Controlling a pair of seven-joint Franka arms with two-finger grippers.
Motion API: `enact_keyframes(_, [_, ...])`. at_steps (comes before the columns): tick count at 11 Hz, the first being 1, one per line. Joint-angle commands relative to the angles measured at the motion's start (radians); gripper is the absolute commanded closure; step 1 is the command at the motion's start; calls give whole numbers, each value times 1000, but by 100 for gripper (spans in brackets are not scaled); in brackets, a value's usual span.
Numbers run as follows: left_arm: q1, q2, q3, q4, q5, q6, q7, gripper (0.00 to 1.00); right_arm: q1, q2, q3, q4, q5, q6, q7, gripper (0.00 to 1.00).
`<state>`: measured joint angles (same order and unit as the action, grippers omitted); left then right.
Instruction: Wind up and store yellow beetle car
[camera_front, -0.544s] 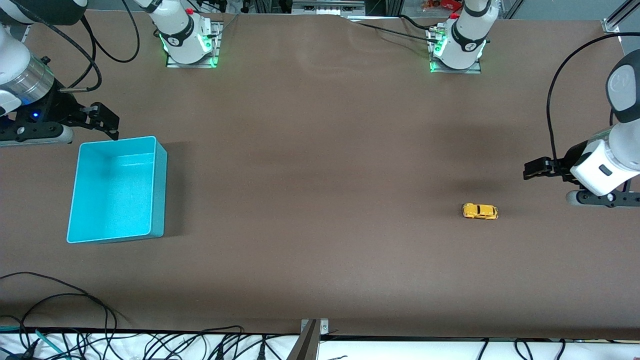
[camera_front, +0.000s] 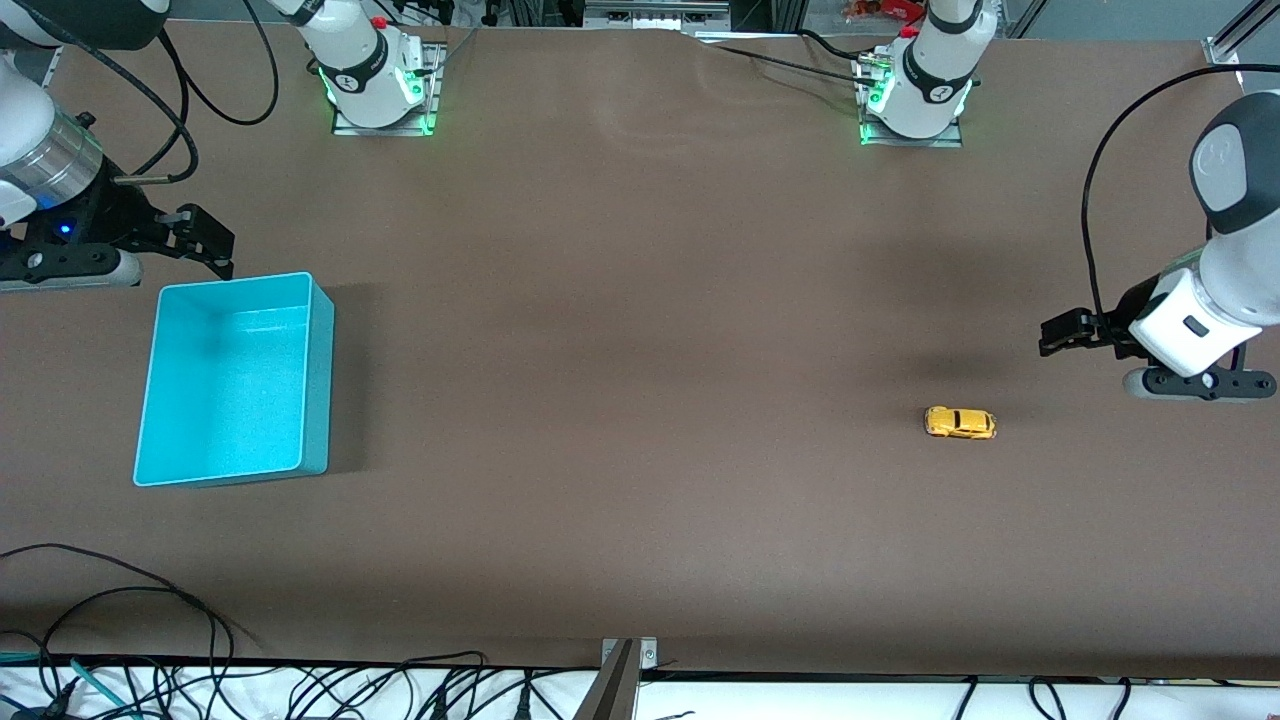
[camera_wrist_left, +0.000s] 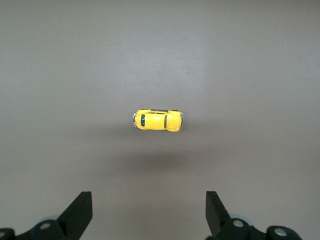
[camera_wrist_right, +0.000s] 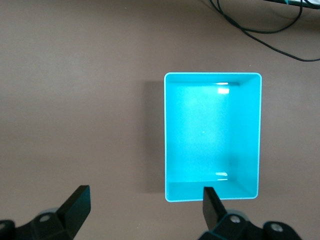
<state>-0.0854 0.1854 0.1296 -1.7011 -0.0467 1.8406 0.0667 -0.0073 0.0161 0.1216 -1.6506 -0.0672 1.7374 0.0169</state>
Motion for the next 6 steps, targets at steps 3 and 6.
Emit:
enact_keyframes(3, [3, -78, -5, -97, -15, 49, 30, 0, 0, -1, -4, 25, 9, -21, 11, 0])
enact_keyframes(6, [126, -79, -139, -98, 16, 26, 27, 0, -7, 2, -8, 23, 9, -25, 11, 0])
